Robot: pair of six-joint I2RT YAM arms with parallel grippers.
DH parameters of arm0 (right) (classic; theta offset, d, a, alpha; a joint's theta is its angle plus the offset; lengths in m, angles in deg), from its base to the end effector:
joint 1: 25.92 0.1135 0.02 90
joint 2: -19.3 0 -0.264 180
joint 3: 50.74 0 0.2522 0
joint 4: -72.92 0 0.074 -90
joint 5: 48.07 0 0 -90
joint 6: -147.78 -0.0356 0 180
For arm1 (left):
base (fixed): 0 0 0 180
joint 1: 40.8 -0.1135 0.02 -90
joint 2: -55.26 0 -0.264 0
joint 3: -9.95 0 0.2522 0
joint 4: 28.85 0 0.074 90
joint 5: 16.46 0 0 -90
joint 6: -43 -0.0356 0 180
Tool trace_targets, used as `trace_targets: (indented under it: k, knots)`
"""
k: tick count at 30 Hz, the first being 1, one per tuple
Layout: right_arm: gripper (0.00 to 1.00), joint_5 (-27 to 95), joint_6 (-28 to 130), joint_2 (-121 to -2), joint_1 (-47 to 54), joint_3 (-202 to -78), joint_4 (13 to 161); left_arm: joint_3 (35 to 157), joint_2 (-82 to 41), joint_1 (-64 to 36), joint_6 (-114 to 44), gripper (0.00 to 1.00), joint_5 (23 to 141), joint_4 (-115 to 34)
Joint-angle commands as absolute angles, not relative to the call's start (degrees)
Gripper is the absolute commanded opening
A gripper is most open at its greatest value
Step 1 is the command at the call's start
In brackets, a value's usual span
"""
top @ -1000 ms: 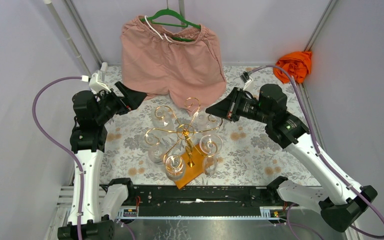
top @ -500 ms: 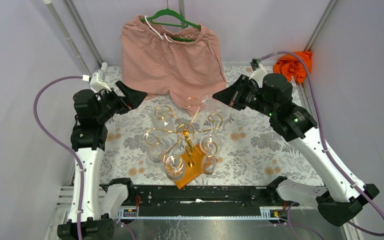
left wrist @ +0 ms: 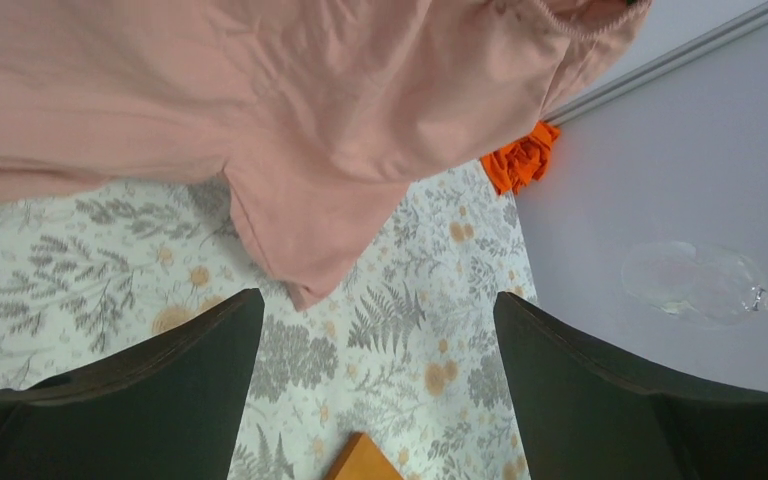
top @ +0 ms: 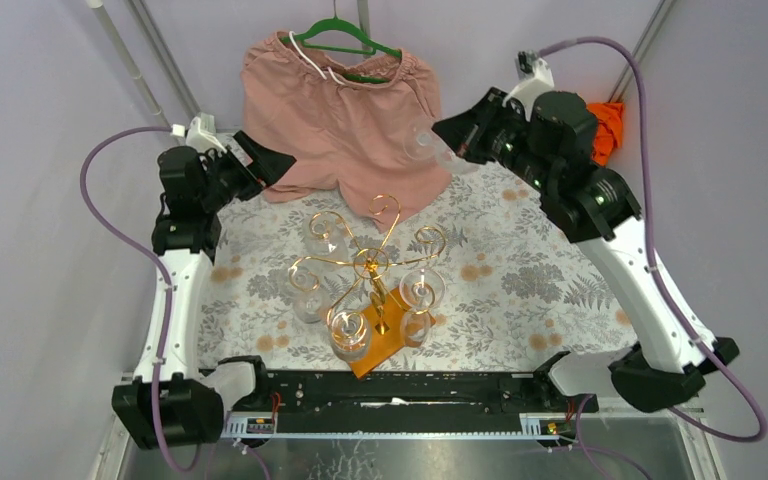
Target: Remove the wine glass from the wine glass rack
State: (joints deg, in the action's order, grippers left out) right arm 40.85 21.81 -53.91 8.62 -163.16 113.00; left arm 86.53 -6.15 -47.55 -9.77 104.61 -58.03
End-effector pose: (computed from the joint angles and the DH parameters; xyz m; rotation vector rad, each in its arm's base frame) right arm 0.2045 0.1416 0.5240 0.0053 1.6729 0.9639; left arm 0.2390 0.0098 0.3860 -0.3155 1.8385 -0.8632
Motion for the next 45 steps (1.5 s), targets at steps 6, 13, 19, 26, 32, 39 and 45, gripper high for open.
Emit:
trace_targets:
  k: [6, 13, 19, 26, 32, 39, 45]
  knots:
    - [0.0, 22.89, 19.89, -68.97, 3.1, -185.34, 105.74, 97.43, -17.81, -47.74, -6.13, 0.93, 110.15, -40.27]
    - [0.0, 1.2, -2.06, -73.1, -0.46, -179.11, 79.07, 91.08, -24.26, -50.66, 18.95, 0.9, 125.43, 1.68]
    - [0.0, -3.68, -13.97, -73.59, -1.56, -173.75, 58.77, 88.17, -33.01, -51.09, 42.78, 0.85, 129.62, 38.07]
    - [0.0, -4.67, -28.49, -76.66, -1.66, -170.66, 37.71, 88.52, -35.83, -50.94, 49.32, 0.85, 130.87, 48.89]
    - [0.0, -2.1, -45.29, -84.91, -1.55, -171.68, 18.78, 89.12, -36.4, -49.54, 50.34, 0.85, 131.19, 49.02]
    - [0.0, -0.44, -50.8, -89.73, -0.82, -173.08, 11.76, 89.04, -36.97, -48.89, 51.16, 0.85, 129.91, 49.15]
    - [0.0, 1.05, -52.01, -90.17, -0.61, -171.56, 8.89, 89.39, -36.5, -48.22, 51.24, 0.85, 129.66, 49.15]
